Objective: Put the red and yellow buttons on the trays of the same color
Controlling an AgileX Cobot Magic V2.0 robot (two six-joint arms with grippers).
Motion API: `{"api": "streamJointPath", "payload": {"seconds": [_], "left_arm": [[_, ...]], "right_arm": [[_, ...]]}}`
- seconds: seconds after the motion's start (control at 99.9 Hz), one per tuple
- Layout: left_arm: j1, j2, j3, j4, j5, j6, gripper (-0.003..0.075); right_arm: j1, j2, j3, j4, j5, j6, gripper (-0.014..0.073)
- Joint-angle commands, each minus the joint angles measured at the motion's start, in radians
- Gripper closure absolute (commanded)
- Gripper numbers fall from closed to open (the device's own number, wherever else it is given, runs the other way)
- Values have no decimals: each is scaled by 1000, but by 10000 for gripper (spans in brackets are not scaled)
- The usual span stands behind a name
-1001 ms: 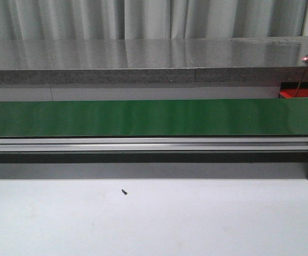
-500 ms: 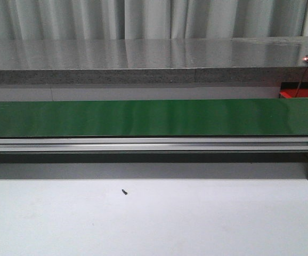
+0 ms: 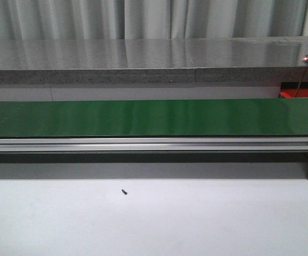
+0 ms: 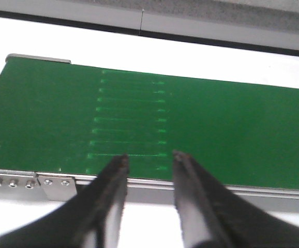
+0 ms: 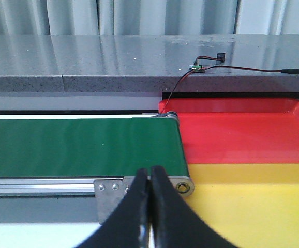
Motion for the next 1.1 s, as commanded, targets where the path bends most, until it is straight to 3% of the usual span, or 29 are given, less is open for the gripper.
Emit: {"api": "streamJointPath", "payload": {"seconds": [0.0, 0.08, 0.26, 0.36, 0.791, 0.931, 1.091], "left_arm": [[-5, 14, -44, -5, -51, -3, 206], [-5, 26, -44, 2, -61, -3, 123], [-5, 50, -46, 7, -76, -3, 123], [22, 51, -77, 18, -19, -14, 124], [558, 79, -259, 49, 444, -58, 125], [639, 125, -279, 88, 514, -56, 125], [643, 211, -283, 84, 509, -56, 125]], "right_arm": [[-1, -14, -18, 0, -84, -2, 654], [-1, -14, -18, 0, -84, -2, 654], [-1, -14, -18, 0, -84, -2, 654], [-1, -14, -18, 0, -84, -2, 654], [-1, -14, -18, 0, -84, -2, 654], [-1, -14, -18, 0, -84, -2, 654], [-1, -14, -18, 0, -84, -2, 654]]}}
